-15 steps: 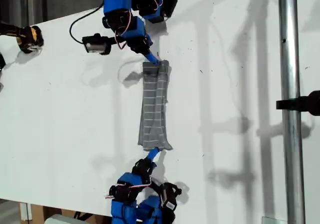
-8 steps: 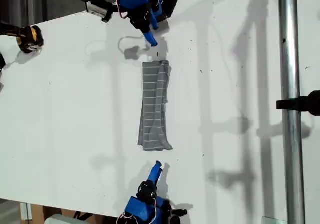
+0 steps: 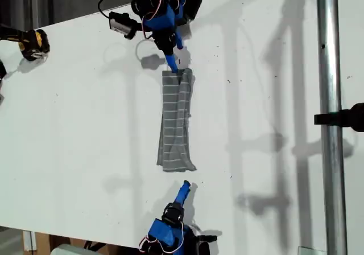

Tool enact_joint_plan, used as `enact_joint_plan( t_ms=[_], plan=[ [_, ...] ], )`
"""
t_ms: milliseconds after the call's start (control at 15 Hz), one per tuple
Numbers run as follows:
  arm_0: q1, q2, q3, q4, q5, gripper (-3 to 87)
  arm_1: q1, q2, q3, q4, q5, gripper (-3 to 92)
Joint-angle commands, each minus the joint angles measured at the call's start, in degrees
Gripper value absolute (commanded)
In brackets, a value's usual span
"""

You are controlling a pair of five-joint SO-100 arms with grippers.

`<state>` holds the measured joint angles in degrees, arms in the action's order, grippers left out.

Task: Grasp corners of a towel and fold twice.

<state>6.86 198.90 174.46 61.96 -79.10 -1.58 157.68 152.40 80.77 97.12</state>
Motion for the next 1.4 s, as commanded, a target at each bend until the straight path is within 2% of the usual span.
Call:
enact_joint_plan(
  t_ms=[0, 200, 467, 667, 800, 867, 933, 1000, 1133, 1333],
  plan=[
    [1.1, 0.4, -0.3, -1.2, -1.1, 20.3, 5.6, -2.6, 0.3, -5.9, -5.1, 40.7],
    [1.1, 0.4, -0.1, -0.9, -1.7, 20.2, 9.1, -16.1, -1.4, -15.1, -8.1, 39.5],
    [1.1, 0.4, -0.2, 0.2, -2.5, 19.8, 7.5, -49.4, -13.9, -27.7, -9.8, 38.3],
    [1.1, 0.4, -0.3, 1.4, -2.9, 19.6, 8.3, -52.0, -15.9, -29.9, -10.5, 34.5],
    [1.0, 0.4, -0.4, 2.4, -3.3, 19.1, 8.4, -52.0, -15.9, -30.9, -10.7, 32.2],
    [0.8, 0.4, -0.4, 2.7, -3.3, 19.1, 8.4, -52.1, -15.9, -31.6, -10.8, 26.7],
    [0.8, 0.4, -0.6, 2.8, -3.3, 18.9, 8.4, -52.1, -15.9, -31.6, -10.2, 10.5],
    [0.8, 0.4, -0.8, 2.9, -3.3, 18.9, 8.8, -51.9, -15.9, -31.5, -9.6, 2.9],
    [0.9, 0.4, -0.9, 3.0, -3.4, 18.8, 11.0, -49.0, -16.2, -30.9, -13.4, -0.1],
    [0.8, 0.4, -1.1, 3.0, -3.5, 18.7, 17.1, -35.9, -20.2, -17.1, -19.4, -0.1]
  ],
)
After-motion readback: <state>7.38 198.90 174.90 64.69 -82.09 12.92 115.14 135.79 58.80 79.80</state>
